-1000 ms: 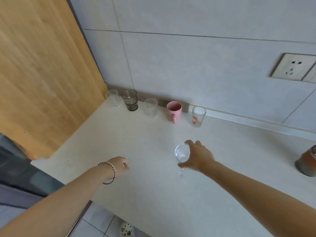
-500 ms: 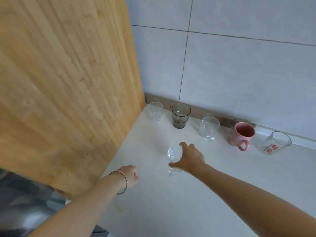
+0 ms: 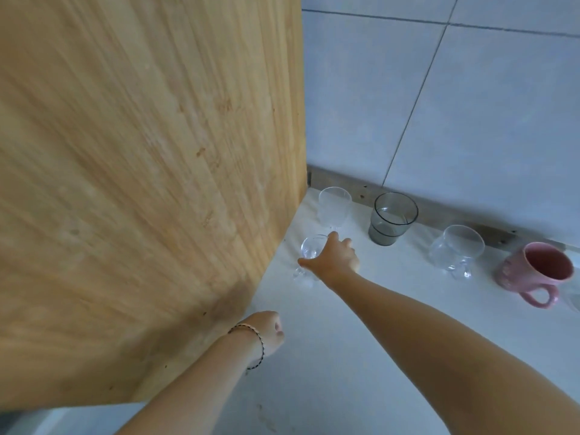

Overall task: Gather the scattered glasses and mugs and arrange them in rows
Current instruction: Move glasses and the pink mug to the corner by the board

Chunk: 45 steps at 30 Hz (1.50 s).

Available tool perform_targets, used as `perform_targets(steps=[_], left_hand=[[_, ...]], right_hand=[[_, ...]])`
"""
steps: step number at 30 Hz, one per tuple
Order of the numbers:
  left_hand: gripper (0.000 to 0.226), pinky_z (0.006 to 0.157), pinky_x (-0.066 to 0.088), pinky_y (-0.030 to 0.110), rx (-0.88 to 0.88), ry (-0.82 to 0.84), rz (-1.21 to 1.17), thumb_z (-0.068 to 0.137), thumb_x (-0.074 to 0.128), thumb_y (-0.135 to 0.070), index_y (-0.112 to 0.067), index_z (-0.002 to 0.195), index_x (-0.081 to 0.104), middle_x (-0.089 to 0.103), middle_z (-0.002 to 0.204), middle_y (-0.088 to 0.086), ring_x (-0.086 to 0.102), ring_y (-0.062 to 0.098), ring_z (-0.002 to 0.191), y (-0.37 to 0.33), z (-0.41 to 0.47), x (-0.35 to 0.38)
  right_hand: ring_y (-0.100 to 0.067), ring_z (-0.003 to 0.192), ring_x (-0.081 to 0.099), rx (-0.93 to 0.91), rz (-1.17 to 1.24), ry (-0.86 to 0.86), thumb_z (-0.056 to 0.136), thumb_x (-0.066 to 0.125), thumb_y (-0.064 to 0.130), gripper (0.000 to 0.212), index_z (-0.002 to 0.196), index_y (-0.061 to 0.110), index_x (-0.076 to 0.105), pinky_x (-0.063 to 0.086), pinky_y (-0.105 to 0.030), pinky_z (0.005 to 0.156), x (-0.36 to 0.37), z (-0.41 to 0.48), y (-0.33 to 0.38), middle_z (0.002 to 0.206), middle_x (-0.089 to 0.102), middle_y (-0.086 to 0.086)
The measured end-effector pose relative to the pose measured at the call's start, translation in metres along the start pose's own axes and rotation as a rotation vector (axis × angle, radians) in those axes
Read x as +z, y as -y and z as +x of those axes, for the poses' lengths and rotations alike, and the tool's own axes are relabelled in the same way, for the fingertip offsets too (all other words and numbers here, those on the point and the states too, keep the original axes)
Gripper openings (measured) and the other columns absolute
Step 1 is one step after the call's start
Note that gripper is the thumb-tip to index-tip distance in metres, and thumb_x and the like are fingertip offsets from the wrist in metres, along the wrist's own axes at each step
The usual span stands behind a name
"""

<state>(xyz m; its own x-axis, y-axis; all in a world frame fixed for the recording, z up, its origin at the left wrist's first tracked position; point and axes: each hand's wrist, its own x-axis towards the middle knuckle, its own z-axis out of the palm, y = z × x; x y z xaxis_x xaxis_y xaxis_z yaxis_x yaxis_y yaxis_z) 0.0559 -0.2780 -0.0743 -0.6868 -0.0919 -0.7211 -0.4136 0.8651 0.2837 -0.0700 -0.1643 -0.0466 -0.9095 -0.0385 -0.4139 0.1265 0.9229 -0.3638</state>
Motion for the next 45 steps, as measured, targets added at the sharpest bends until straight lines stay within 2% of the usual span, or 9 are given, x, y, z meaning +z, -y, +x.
perform_targets(steps=[4, 7, 10, 17, 22, 25, 29, 37, 45], left_hand=[[0.005, 0.090, 0.042, 0.028, 0.022, -0.007, -0.013, 0.090, 0.040, -0.023, -0.023, 0.089, 0.044, 0.046, 0.098, -0.004, 0.046, 0.015, 0.092, 0.003, 0.002, -0.003], [0.017, 0.074, 0.036, 0.025, 0.062, -0.018, 0.047, 0.089, 0.040, -0.019, -0.025, 0.073, 0.038, 0.042, 0.087, -0.004, 0.039, 0.018, 0.083, -0.004, 0.004, -0.003], [0.035, 0.053, 0.017, 0.022, 0.087, -0.045, 0.131, 0.084, 0.040, -0.015, -0.028, 0.057, 0.023, 0.026, 0.065, -0.009, 0.030, 0.017, 0.080, -0.023, 0.009, -0.003], [0.036, 0.050, 0.013, 0.022, 0.246, -0.014, 0.286, 0.082, 0.040, -0.012, -0.028, 0.053, 0.025, 0.029, 0.066, -0.006, 0.029, 0.015, 0.058, -0.132, 0.011, 0.019], [0.034, 0.052, 0.021, 0.022, 0.404, 0.059, 0.467, 0.086, 0.041, -0.014, -0.027, 0.058, 0.030, 0.039, 0.079, 0.000, 0.037, 0.017, 0.069, -0.249, -0.010, 0.073], [0.011, 0.073, 0.037, 0.022, 0.494, 0.078, 0.554, 0.091, 0.041, -0.016, -0.022, 0.082, 0.045, 0.051, 0.094, 0.003, 0.048, 0.019, 0.086, -0.322, -0.037, 0.119], [0.009, 0.092, 0.044, 0.023, 0.570, 0.086, 0.574, 0.092, 0.043, -0.018, -0.022, 0.091, 0.051, 0.062, 0.120, 0.004, 0.057, 0.020, 0.113, -0.406, -0.070, 0.191], [0.009, 0.082, 0.039, 0.021, 0.654, 0.104, 0.627, 0.092, 0.040, -0.018, -0.022, 0.086, 0.047, 0.054, 0.101, -0.001, 0.048, 0.015, 0.091, -0.523, -0.131, 0.314], [0.007, 0.093, 0.041, 0.021, 0.641, 0.110, 0.643, 0.093, 0.042, -0.022, -0.023, 0.092, 0.049, 0.058, 0.125, 0.002, 0.055, 0.018, 0.113, -0.549, -0.159, 0.361]], right_hand=[[-0.028, 0.120, 0.050, -0.034, 0.051, 0.004, 0.077, 0.065, 0.059, 0.084, 0.139, 0.015, 0.030, 0.046, -0.034, 0.089, 0.005, -0.004, 0.000, 0.130, 0.042, -0.011], [-0.029, 0.116, 0.055, -0.021, 0.168, 0.112, 0.085, 0.052, 0.058, 0.072, 0.136, 0.010, 0.034, 0.047, -0.038, 0.091, 0.002, -0.010, -0.018, 0.130, 0.048, -0.011], [-0.026, 0.120, 0.054, -0.039, 0.120, 0.250, 0.092, 0.047, 0.048, 0.058, 0.134, 0.008, 0.043, 0.044, -0.034, 0.098, -0.011, -0.023, -0.059, 0.132, 0.054, -0.009], [-0.025, 0.122, 0.052, 0.056, -0.109, 0.381, 0.091, 0.049, 0.033, 0.043, 0.128, 0.010, 0.052, 0.043, -0.035, 0.101, -0.053, -0.073, -0.213, 0.133, 0.055, -0.007], [-0.024, 0.127, 0.048, 0.239, -0.075, 0.286, 0.092, 0.047, 0.036, 0.046, 0.134, 0.015, 0.046, 0.040, -0.033, 0.101, -0.095, -0.130, -0.355, 0.138, 0.050, -0.004], [-0.022, 0.130, 0.045, 0.350, 0.011, 0.173, 0.093, 0.048, 0.038, 0.045, 0.133, 0.018, 0.047, 0.037, -0.033, 0.105, -0.123, -0.176, -0.443, 0.140, 0.048, -0.002], [-0.021, 0.125, 0.049, 0.457, 0.074, 0.035, 0.094, 0.048, 0.033, 0.039, 0.129, 0.018, 0.051, 0.040, -0.029, 0.100, -0.155, -0.247, -0.559, 0.131, 0.057, -0.004], [-0.025, 0.131, 0.038, 0.610, 0.032, -0.216, 0.089, 0.055, 0.034, 0.050, 0.136, 0.019, 0.044, 0.037, -0.035, 0.105, -0.205, -0.350, -0.742, 0.139, 0.042, -0.005], [-0.035, 0.128, 0.043, 0.806, 0.213, -0.155, 0.077, 0.070, 0.045, 0.089, 0.145, 0.018, 0.021, 0.042, -0.039, 0.102, -0.206, -0.356, -0.813, 0.140, 0.034, -0.014]])
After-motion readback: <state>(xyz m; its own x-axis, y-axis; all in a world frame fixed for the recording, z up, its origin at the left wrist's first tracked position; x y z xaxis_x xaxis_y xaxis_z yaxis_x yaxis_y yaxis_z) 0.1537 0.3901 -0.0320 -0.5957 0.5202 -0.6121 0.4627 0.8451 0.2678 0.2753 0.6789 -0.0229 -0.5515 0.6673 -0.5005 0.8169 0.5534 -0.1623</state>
